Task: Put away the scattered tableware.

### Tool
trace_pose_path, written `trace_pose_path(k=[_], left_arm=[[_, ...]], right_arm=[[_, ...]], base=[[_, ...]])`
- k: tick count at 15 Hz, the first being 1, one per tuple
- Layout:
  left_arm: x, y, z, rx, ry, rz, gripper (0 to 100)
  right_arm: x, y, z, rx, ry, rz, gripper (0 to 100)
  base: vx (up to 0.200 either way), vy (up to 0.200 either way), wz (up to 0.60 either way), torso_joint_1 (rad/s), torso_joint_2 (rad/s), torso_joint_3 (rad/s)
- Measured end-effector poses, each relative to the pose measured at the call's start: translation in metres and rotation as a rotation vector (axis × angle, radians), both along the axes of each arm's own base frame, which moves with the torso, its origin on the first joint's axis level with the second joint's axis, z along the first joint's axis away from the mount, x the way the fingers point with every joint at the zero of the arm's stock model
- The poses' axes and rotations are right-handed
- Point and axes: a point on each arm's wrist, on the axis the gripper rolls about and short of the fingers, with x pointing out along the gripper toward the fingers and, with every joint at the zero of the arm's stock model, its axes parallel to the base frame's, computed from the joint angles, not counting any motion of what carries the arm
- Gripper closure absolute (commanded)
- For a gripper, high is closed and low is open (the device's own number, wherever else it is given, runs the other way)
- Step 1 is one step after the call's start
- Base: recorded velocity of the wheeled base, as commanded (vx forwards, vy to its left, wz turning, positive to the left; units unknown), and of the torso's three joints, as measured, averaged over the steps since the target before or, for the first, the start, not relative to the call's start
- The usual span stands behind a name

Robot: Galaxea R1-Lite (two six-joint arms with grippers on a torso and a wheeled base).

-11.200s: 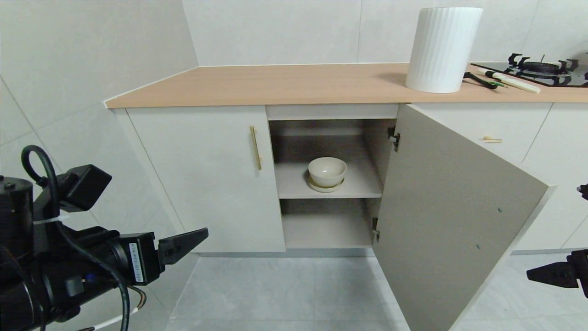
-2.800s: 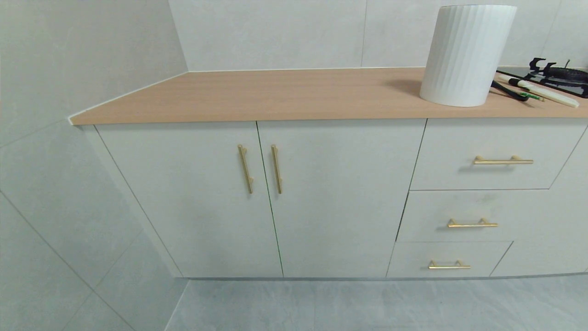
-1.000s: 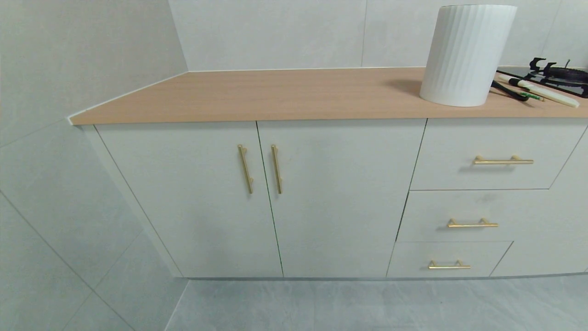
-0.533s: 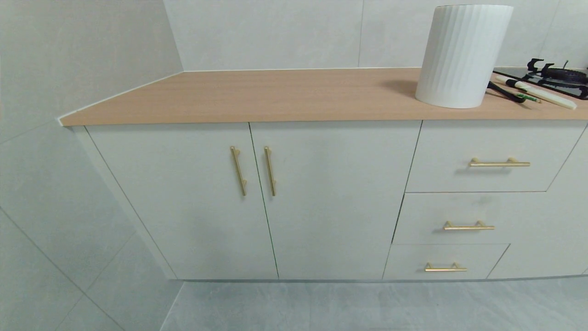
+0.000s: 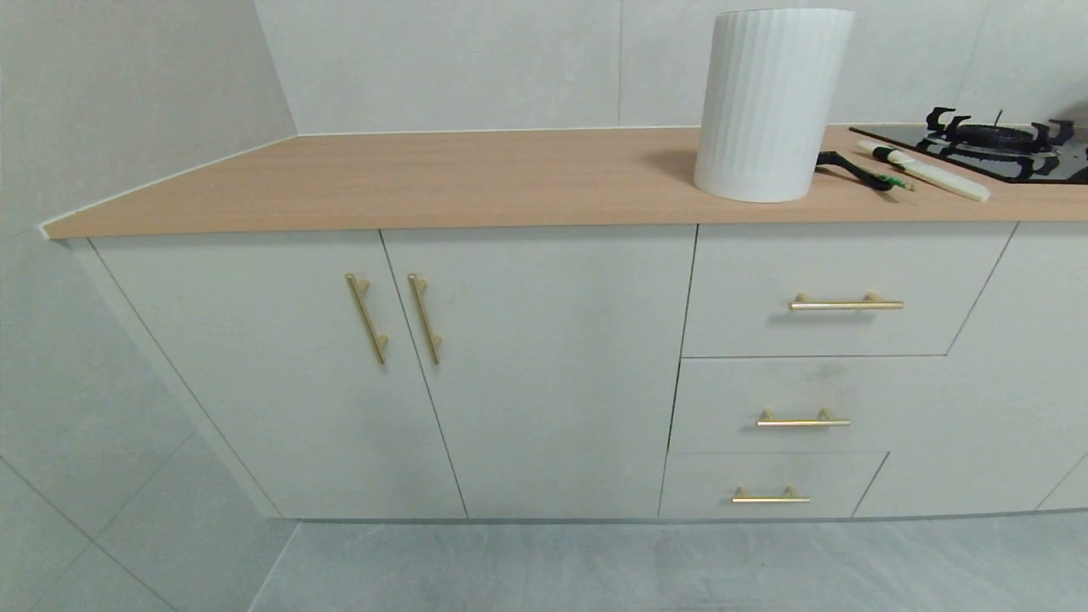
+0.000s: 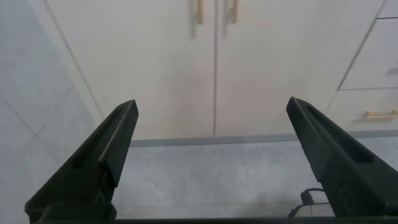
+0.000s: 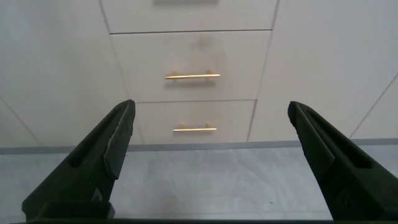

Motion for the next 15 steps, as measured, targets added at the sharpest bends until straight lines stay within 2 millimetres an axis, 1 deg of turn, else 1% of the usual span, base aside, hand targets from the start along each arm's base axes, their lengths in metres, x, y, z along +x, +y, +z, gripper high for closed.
trace_pose_path(k=[4, 12, 15], left_arm=[[0.0, 0.0, 0.0, -0.001, 0.0, 0.0, 0], [0.0, 0.0, 0.0, -0.006, 0.001, 0.0, 0], [0.0, 0.0, 0.0, -0.006, 0.001, 0.0, 0]], right_arm=[[0.0, 0.0, 0.0, 0.0, 0.0, 0.0, 0], [-0.0001, 0.0, 0.0, 0.003, -0.001, 0.002, 0], [0.0, 0.0, 0.0, 0.003, -0.001, 0.0, 0]], base=[[0.0, -0.2, 0.0, 0.0, 0.01, 0.004], [0.0, 0.0, 0.0, 0.0, 0.0, 0.0], [0.2, 0.0, 0.0, 0.002, 0.0, 0.001]])
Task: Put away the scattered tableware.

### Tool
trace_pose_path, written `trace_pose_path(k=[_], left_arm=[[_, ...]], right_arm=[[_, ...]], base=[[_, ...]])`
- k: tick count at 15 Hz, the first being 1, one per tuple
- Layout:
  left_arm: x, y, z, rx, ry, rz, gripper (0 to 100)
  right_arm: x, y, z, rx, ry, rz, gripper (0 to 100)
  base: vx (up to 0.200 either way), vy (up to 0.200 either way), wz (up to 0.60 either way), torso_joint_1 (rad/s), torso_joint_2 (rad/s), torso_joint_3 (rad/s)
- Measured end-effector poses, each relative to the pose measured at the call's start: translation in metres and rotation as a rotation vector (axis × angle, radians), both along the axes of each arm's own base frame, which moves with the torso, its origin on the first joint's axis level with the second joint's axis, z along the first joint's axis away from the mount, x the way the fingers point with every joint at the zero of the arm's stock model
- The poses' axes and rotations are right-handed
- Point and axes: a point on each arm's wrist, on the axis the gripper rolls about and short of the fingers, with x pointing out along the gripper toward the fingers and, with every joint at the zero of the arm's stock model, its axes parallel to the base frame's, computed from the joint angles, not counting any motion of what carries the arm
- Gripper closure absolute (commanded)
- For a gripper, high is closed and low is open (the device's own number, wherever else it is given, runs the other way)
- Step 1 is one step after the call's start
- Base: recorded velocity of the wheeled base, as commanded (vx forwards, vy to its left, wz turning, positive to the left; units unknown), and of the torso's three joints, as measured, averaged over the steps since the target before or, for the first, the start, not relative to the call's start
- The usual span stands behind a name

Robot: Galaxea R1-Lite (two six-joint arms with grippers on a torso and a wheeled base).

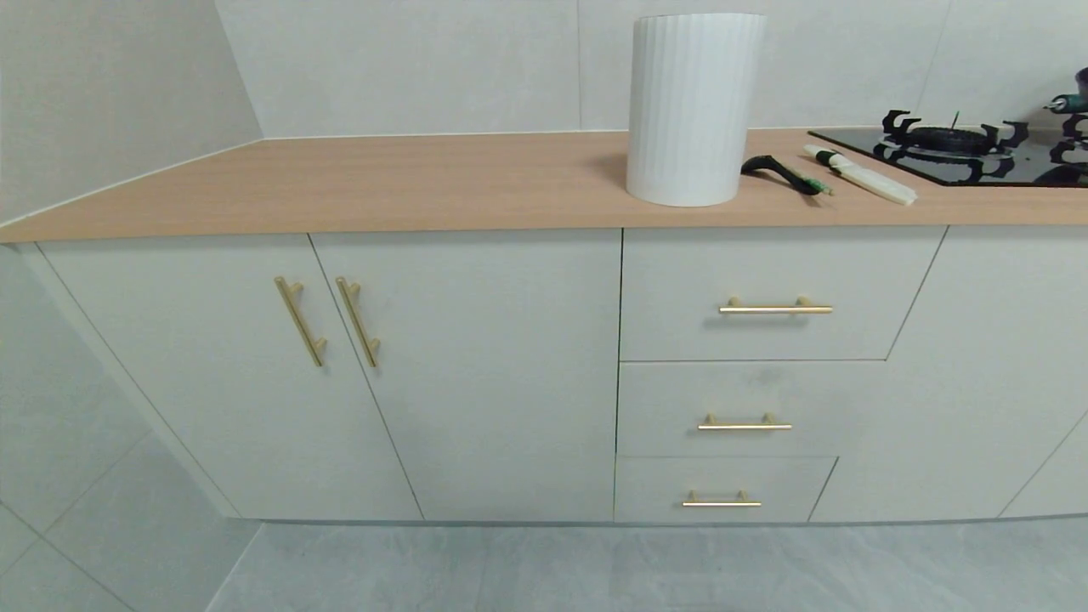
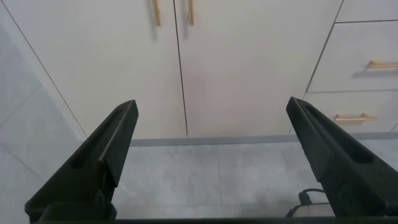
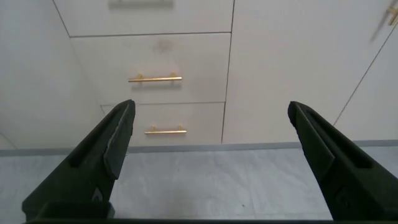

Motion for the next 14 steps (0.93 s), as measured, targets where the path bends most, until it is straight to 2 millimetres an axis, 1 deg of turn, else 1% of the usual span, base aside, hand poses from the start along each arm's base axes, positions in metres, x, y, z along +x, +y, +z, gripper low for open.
trace_pose_path(k=[3, 14], left_arm=[[0.0, 0.0, 0.0, 0.001, 0.0, 0.0, 0], [0.0, 0.0, 0.0, 0.0, 0.0, 0.0, 0]], right_arm=[[0.0, 0.0, 0.0, 0.0, 0.001, -0.001, 0], [0.0001, 0.0, -0.0001, -0.001, 0.002, 0.001, 0]], base=[[0.2, 0.0, 0.0, 0.001, 0.0, -0.001], [0.0, 0.0, 0.0, 0.0, 0.0, 0.0]])
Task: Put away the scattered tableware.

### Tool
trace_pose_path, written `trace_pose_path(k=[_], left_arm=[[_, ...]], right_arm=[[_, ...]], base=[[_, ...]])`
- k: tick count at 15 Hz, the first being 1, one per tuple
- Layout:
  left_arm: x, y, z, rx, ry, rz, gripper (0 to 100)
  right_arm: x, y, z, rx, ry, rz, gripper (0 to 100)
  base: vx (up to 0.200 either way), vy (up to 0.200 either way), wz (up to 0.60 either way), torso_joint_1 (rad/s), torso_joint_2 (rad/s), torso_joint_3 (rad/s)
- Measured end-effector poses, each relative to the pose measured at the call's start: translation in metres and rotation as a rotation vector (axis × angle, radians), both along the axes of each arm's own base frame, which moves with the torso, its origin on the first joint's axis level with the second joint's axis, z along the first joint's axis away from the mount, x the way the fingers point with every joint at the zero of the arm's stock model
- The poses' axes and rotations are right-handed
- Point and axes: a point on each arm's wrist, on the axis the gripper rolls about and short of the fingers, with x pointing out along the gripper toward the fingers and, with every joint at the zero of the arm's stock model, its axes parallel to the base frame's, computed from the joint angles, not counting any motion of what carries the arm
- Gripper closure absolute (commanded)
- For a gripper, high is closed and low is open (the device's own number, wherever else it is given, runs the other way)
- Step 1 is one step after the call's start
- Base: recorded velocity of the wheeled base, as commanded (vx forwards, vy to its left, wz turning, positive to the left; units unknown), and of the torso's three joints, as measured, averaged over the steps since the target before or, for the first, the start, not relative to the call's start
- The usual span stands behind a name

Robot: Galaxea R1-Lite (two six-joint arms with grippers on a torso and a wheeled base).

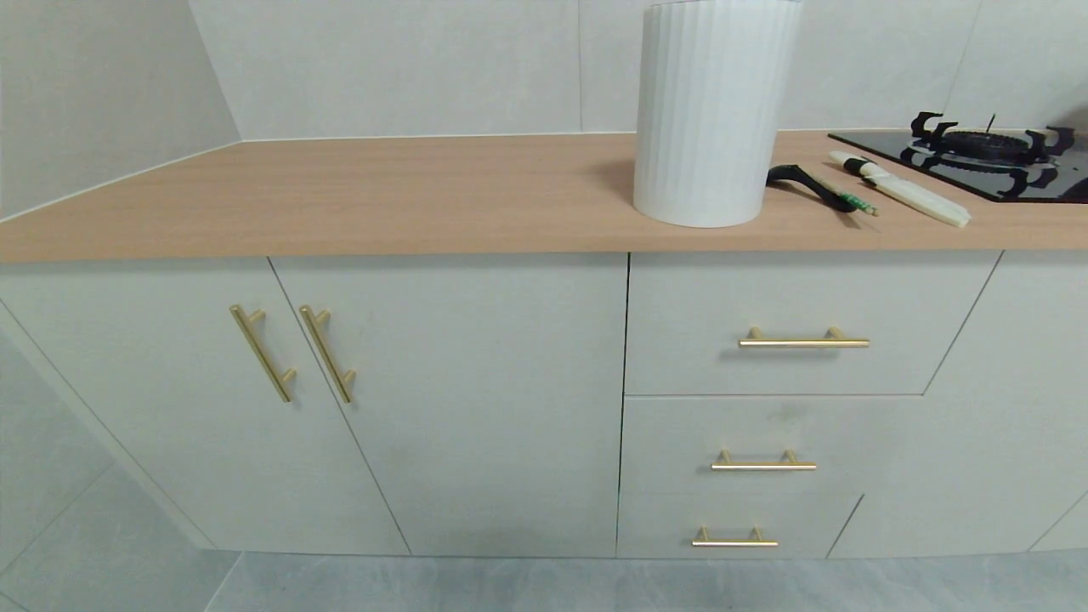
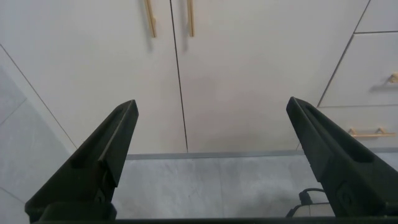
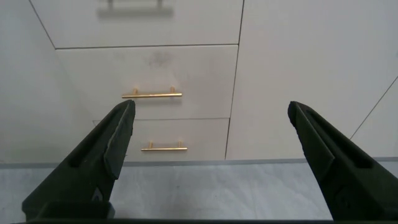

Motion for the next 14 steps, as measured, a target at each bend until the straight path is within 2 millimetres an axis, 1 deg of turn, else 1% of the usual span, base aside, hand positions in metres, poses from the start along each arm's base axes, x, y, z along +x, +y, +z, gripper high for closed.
trace_pose_path(k=[3, 5, 7, 8, 9, 11, 14], left_arm=[[0.0, 0.0, 0.0, 0.0, 0.0, 0.0, 0], [0.0, 0.0, 0.0, 0.0, 0.0, 0.0, 0], [0.0, 0.0, 0.0, 0.0, 0.0, 0.0, 0], [0.0, 0.0, 0.0, 0.0, 0.0, 0.0, 0], [0.0, 0.0, 0.0, 0.0, 0.0, 0.0, 0], [0.0, 0.0, 0.0, 0.0, 0.0, 0.0, 0], [0.0, 0.0, 0.0, 0.0, 0.0, 0.0, 0]], right_arm=[[0.0, 0.0, 0.0, -0.02, 0.0, 0.006, 0], [-0.002, 0.001, 0.006, -0.016, -0.008, 0.03, 0], [-0.007, 0.001, 0.032, 0.011, -0.067, 0.085, 0], [-0.006, 0.001, 0.042, 0.013, -0.055, 0.125, 0], [-0.001, 0.002, 0.05, 0.014, -0.015, 0.172, 0], [0.017, 0.003, 0.06, 0.019, 0.117, 0.253, 0], [0.059, 0.009, 0.069, 0.025, 0.365, 0.32, 0]], base=[[0.0, 0.0, 0.0, 0.0, 0.0, 0.0], [0.0, 0.0, 0.0, 0.0, 0.0, 0.0], [0.0, 0.0, 0.0, 0.0, 0.0, 0.0], [0.0, 0.0, 0.0, 0.0, 0.0, 0.0], [0.0, 0.0, 0.0, 0.0, 0.0, 0.0], [0.0, 0.0, 0.0, 0.0, 0.0, 0.0], [0.0, 0.0, 0.0, 0.0, 0.0, 0.0]])
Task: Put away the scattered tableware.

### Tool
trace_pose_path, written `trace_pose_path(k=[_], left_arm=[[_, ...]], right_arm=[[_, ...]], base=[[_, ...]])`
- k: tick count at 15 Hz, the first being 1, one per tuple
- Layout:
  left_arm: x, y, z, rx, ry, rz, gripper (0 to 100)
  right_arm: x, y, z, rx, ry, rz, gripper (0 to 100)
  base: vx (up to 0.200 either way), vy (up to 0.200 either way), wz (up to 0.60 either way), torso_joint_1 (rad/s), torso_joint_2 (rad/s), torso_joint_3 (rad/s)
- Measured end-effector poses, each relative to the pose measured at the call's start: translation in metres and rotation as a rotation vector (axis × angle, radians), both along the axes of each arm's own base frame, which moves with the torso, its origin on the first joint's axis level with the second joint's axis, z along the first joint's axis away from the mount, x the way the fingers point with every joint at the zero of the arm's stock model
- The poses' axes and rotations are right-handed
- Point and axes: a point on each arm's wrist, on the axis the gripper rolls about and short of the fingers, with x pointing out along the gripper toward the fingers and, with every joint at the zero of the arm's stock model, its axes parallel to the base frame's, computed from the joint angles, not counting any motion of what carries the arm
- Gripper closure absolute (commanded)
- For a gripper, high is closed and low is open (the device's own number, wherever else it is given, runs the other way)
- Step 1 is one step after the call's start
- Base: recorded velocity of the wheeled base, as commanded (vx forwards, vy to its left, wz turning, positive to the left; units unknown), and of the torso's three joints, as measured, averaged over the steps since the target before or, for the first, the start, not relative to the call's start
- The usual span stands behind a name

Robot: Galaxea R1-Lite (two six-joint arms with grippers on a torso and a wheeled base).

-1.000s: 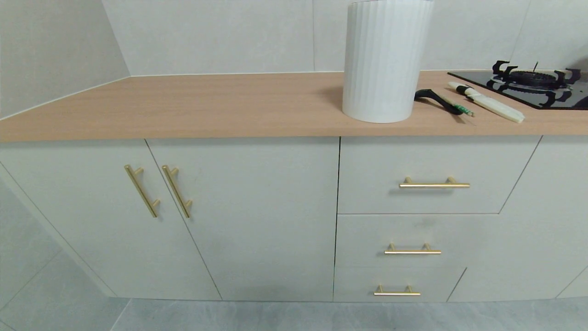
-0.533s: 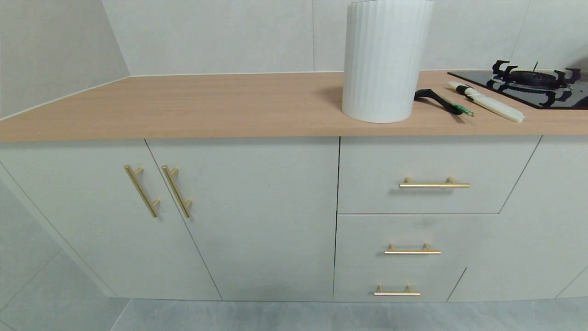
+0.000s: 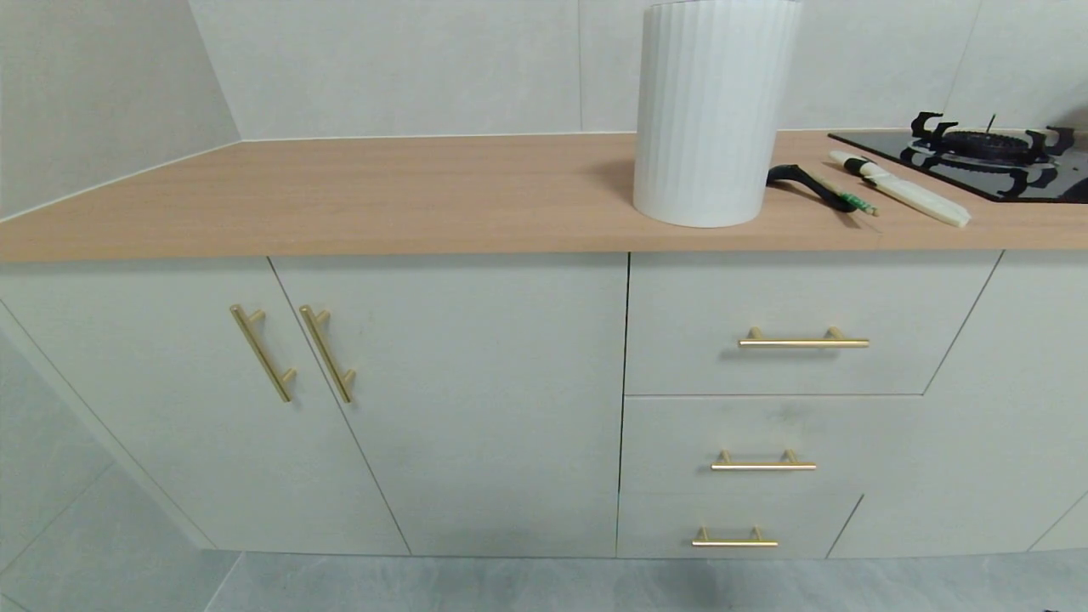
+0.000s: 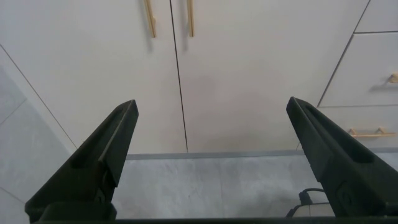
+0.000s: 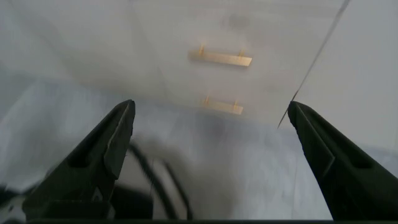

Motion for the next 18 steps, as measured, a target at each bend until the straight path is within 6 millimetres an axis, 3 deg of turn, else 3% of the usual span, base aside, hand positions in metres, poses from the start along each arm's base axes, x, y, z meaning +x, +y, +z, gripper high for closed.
trace_pose_path(k=[6, 11, 13, 18], left_arm=[[0.0, 0.0, 0.0, 0.0, 0.0, 0.0, 0], [0.0, 0.0, 0.0, 0.0, 0.0, 0.0, 0], [0.0, 0.0, 0.0, 0.0, 0.0, 0.0, 0], [0.0, 0.0, 0.0, 0.0, 0.0, 0.0, 0]], right_arm=[[0.113, 0.016, 0.007, -0.049, 0.314, 0.013, 0], [0.2, 0.028, -0.029, -0.053, 0.329, 0.011, 0], [0.223, 0.031, -0.051, -0.054, 0.329, 0.008, 0], [0.257, 0.042, -0.097, -0.094, 0.286, -0.064, 0]], base=[[0.0, 0.0, 0.0, 0.0, 0.0, 0.0], [0.0, 0.0, 0.0, 0.0, 0.0, 0.0], [0.0, 0.0, 0.0, 0.0, 0.0, 0.0], [0.0, 0.0, 0.0, 0.0, 0.0, 0.0]])
